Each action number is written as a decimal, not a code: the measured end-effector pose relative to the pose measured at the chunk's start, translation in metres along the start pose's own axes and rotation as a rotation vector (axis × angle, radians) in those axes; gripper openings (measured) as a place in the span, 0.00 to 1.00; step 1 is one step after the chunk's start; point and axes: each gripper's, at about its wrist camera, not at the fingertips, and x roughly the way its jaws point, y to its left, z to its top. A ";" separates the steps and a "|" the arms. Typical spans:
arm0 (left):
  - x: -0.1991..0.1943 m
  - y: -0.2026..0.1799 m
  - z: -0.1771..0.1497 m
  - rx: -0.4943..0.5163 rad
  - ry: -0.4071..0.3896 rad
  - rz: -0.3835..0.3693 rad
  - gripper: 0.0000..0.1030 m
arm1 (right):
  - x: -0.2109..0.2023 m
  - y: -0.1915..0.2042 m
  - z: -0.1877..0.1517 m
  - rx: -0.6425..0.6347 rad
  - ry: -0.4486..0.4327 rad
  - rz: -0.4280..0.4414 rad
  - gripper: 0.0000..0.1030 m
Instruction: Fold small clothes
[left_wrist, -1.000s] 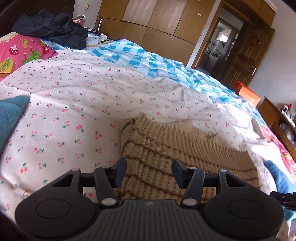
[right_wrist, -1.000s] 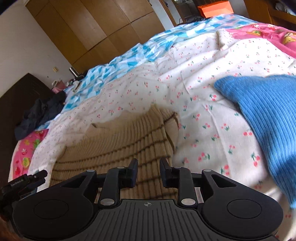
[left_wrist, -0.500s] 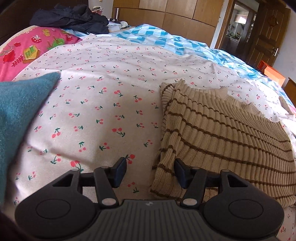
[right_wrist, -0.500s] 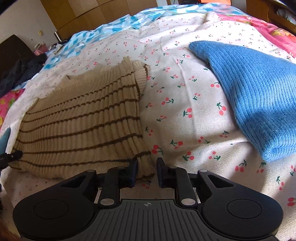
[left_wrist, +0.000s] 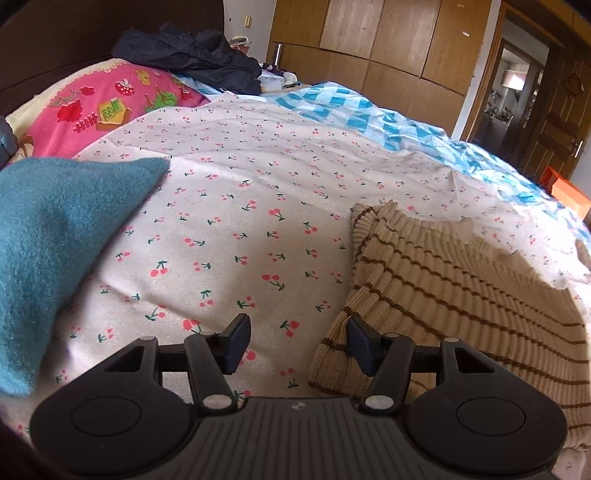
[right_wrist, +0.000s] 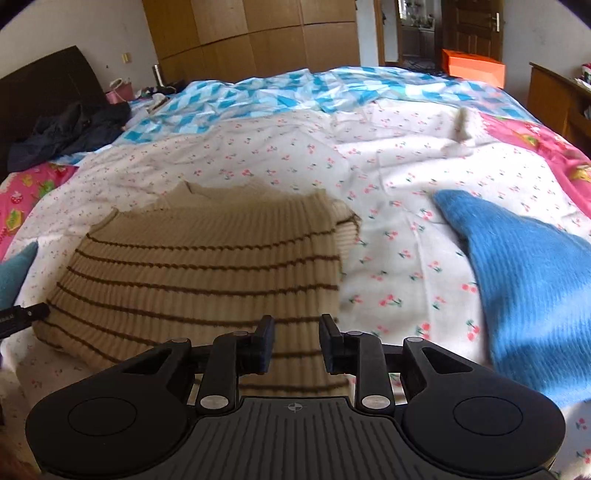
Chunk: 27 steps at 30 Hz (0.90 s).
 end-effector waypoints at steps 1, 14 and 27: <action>0.006 0.001 0.000 0.002 0.015 0.021 0.63 | 0.011 0.010 0.007 -0.007 0.013 0.024 0.27; 0.006 0.033 0.000 -0.160 -0.057 0.018 0.63 | 0.125 0.090 0.079 0.006 0.060 0.146 0.41; -0.014 0.009 -0.001 -0.020 -0.161 -0.149 0.63 | 0.138 0.111 0.100 -0.008 -0.010 0.077 0.03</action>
